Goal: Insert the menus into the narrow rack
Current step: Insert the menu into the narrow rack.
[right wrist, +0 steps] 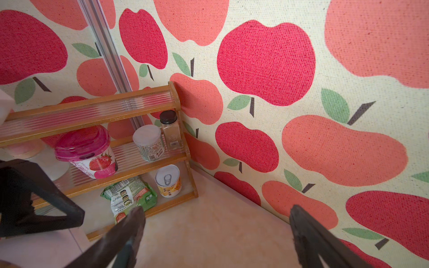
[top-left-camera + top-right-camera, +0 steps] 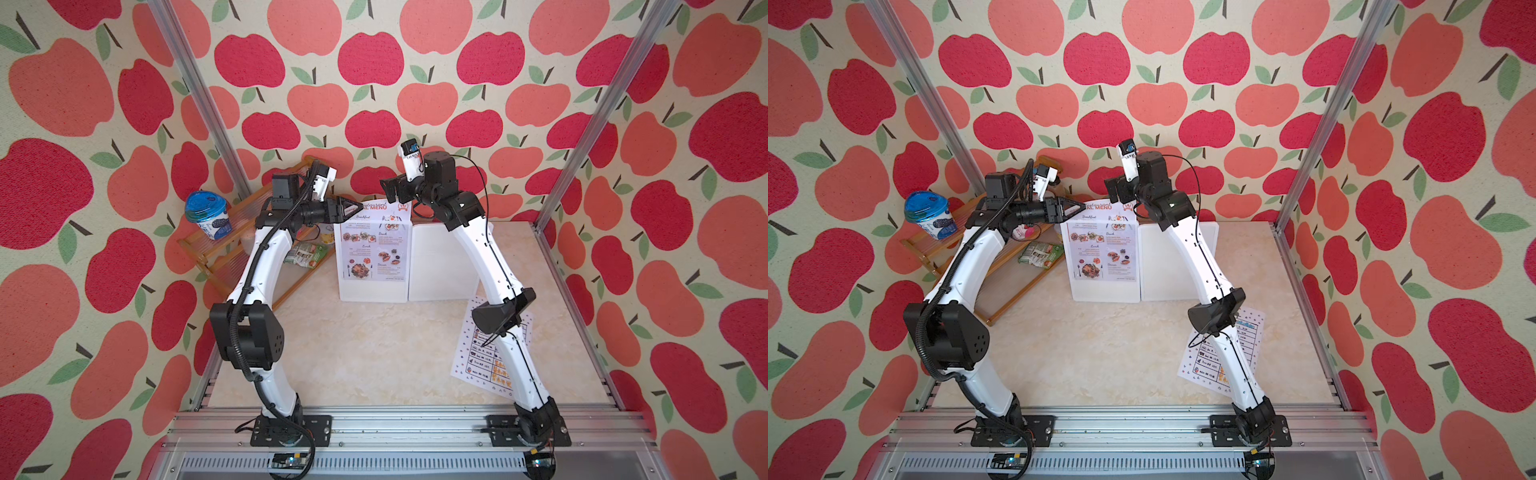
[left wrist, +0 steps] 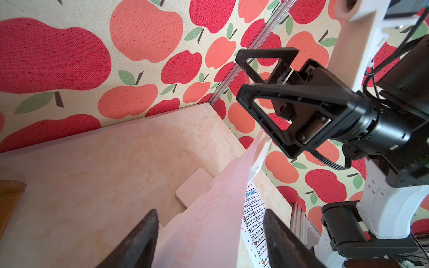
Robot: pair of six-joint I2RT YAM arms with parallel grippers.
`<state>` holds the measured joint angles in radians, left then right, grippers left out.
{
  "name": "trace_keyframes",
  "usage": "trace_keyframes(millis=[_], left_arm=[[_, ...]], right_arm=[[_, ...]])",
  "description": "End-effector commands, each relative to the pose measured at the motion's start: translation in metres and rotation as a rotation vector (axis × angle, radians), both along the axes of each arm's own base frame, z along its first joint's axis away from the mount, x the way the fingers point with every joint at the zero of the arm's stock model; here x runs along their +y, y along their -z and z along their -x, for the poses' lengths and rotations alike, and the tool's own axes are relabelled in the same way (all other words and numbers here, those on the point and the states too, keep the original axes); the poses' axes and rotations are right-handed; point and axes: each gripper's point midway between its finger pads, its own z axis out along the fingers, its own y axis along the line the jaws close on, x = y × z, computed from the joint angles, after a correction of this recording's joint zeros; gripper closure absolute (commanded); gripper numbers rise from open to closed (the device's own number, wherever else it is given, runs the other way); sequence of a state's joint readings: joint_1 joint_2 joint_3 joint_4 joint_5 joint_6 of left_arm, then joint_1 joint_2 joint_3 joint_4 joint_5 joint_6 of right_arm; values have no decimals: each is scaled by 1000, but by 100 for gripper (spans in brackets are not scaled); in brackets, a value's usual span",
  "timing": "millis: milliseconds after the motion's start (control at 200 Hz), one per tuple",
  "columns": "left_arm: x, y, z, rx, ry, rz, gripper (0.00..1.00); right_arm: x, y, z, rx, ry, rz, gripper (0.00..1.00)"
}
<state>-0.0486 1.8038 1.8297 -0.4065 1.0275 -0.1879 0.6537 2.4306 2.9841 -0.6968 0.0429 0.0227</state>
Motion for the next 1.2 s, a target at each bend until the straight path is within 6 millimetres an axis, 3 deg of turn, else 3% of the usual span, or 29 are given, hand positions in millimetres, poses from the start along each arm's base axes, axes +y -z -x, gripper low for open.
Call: trace_keyframes(millis=[0, 890, 1195], left_arm=[[1, -4, -5, -43, 1, -6, 27], [13, -1, -12, -39, -25, -5, 27], [18, 3, -15, -33, -42, -20, 26]], right_arm=[[-1, 15, -2, 14, 13, 54, 1], [12, 44, 7, 85, -26, 106, 1], [21, 65, 17, 128, -46, 157, 1]])
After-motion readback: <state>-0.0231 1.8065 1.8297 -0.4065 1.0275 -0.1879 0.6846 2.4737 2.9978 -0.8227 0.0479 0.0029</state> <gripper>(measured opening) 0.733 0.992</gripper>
